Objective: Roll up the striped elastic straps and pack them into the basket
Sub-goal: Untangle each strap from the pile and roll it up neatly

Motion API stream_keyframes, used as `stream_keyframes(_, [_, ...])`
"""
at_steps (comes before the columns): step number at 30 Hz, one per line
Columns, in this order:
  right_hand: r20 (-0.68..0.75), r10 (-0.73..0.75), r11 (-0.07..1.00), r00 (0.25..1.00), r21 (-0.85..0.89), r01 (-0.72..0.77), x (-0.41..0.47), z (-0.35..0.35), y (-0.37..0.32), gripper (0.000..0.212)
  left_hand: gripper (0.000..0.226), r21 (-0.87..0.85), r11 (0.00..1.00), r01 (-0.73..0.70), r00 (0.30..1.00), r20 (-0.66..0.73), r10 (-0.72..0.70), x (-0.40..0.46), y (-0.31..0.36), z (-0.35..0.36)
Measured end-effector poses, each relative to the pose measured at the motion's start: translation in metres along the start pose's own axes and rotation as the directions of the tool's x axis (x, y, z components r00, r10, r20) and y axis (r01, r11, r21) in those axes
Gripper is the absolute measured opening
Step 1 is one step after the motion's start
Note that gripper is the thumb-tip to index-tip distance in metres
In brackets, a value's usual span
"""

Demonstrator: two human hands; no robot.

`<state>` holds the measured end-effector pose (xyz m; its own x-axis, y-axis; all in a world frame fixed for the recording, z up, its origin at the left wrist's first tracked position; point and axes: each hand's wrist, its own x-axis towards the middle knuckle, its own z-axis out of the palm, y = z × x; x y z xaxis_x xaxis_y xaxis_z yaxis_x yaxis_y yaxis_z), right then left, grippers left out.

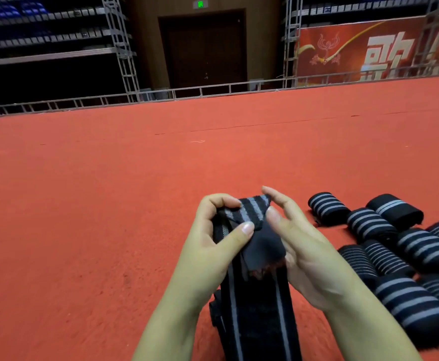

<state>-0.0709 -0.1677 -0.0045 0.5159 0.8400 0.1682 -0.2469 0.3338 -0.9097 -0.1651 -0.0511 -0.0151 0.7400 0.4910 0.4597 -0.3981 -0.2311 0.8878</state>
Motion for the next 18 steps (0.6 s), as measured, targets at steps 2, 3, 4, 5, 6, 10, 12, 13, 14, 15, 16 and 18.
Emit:
stream_keyframes(2, [-0.026,-0.029,0.995,0.999,-0.092,0.026,-0.001,0.001,0.000,0.058,0.033,0.017,1.000,0.021,0.999,0.027,-0.022,-0.003,0.001,0.001])
stream_keyframes(3, [-0.041,-0.050,0.992,0.998,-0.119,0.045,-0.003,0.002,0.000,0.060,0.038,0.010,1.000,0.030,0.998,0.047,-0.030,-0.004,0.001,0.001])
stream_keyframes(4, [-0.060,-0.078,0.990,0.995,-0.124,0.071,-0.004,0.002,0.000,0.060,0.044,0.014,1.000,0.026,0.998,0.055,-0.027,-0.004,0.000,0.001])
stream_keyframes(5, [-0.089,-0.113,0.989,0.990,-0.110,0.103,-0.004,0.004,0.000,0.059,0.051,0.026,1.000,0.010,0.998,0.057,-0.012,-0.004,0.000,0.002])
stream_keyframes(6, [-0.124,-0.150,0.986,0.981,-0.087,0.140,-0.005,0.005,0.001,0.058,0.058,0.042,0.999,0.000,0.998,0.055,-0.002,-0.004,-0.001,0.004])
stream_keyframes(10, [-0.254,-0.309,0.951,0.916,-0.102,0.293,-0.003,0.010,0.001,0.048,0.071,0.015,0.995,0.096,0.990,0.104,-0.097,-0.006,-0.004,0.008])
stream_keyframes(12, [-0.280,-0.373,0.927,0.885,-0.144,0.345,-0.002,0.012,-0.001,0.049,0.068,-0.004,0.991,0.135,0.979,0.153,-0.133,-0.009,-0.004,0.011])
stream_keyframes(13, [-0.288,-0.391,0.920,0.874,-0.150,0.363,-0.001,0.013,-0.001,0.049,0.064,0.000,0.990,0.143,0.979,0.145,-0.141,-0.010,-0.004,0.011])
stream_keyframes(14, [-0.289,-0.407,0.913,0.866,-0.150,0.379,0.000,0.012,-0.001,0.050,0.059,0.009,0.989,0.147,0.981,0.124,-0.147,-0.009,-0.004,0.012])
stream_keyframes(15, [-0.287,-0.416,0.909,0.863,-0.147,0.390,0.001,0.012,-0.001,0.051,0.054,0.019,0.988,0.151,0.983,0.105,-0.153,-0.009,-0.003,0.014])
stream_keyframes(16, [-0.276,-0.422,0.906,0.863,-0.144,0.397,0.002,0.012,-0.001,0.051,0.050,0.028,0.987,0.161,0.983,0.088,-0.163,-0.009,-0.003,0.015])
stream_keyframes(18, [-0.236,-0.424,0.905,0.874,-0.141,0.401,0.003,0.010,-0.002,0.053,0.039,0.017,0.983,0.183,0.981,0.065,-0.184,-0.008,-0.003,0.015])
